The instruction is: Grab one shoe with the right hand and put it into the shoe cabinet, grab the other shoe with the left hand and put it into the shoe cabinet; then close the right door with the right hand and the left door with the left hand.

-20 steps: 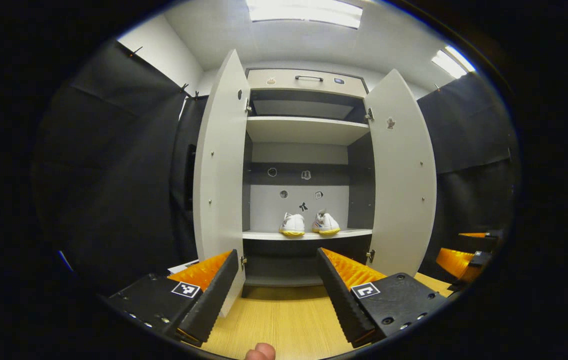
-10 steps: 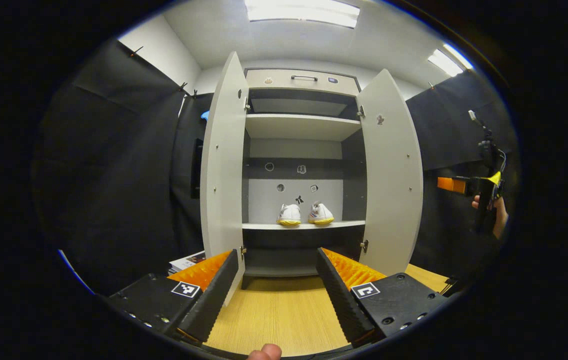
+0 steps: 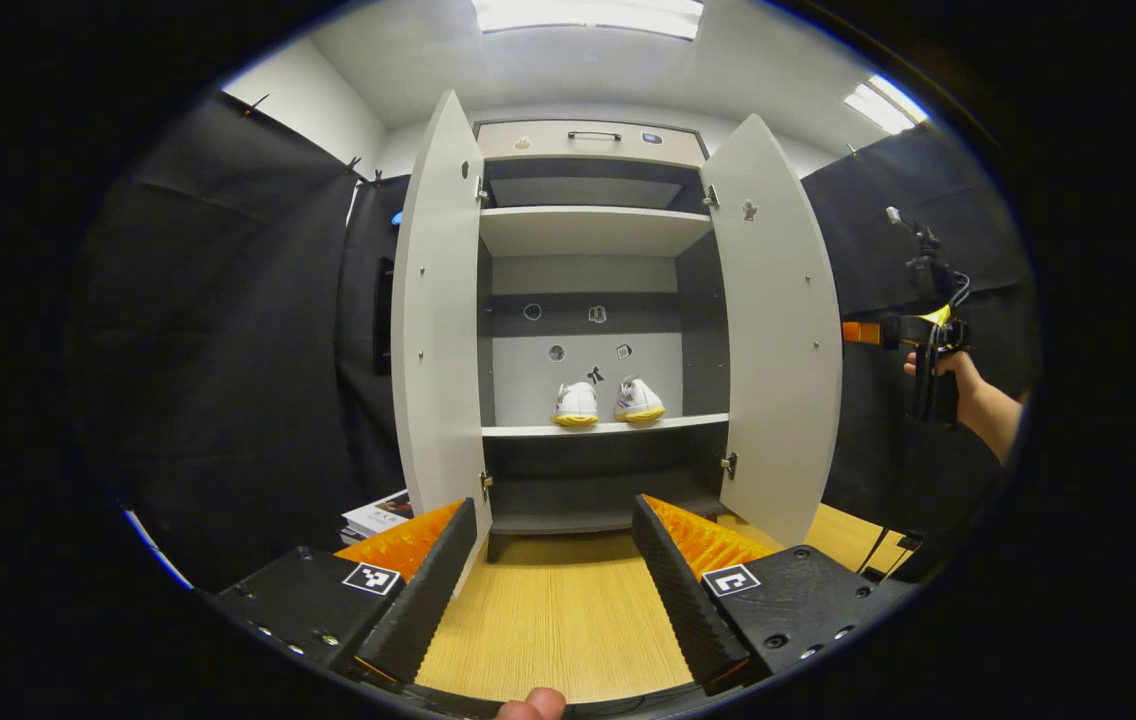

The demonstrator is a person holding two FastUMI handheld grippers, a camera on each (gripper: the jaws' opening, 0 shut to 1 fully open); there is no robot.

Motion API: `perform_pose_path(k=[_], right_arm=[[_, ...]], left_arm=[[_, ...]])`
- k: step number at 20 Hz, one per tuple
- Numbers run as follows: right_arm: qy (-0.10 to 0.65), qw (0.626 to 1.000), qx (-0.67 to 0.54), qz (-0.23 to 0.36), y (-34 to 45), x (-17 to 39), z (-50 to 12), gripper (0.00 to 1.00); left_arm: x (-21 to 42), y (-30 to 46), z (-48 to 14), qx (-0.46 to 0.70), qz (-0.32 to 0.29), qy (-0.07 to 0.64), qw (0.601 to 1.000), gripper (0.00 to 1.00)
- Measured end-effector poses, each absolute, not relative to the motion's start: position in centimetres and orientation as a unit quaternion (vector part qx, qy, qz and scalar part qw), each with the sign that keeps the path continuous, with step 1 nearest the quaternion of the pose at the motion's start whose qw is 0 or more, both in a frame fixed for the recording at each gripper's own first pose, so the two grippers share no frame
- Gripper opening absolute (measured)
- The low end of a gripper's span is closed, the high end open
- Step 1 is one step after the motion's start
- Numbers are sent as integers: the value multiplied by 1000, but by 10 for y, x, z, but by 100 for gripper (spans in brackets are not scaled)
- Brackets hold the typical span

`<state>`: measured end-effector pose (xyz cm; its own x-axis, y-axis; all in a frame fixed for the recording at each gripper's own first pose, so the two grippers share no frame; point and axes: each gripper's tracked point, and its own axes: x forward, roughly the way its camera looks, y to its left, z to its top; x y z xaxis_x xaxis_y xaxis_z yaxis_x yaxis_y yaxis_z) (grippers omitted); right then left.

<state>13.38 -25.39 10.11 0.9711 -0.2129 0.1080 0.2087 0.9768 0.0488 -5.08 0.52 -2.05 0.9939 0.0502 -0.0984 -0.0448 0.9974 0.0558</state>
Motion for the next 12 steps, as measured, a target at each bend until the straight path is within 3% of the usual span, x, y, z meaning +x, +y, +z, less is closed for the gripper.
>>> perform_pose_path(k=[12], right_arm=[[-59,997,30,-26,-169,136,98,97]], left_arm=[[-43,-3,-18,42,19,47,998,93]])
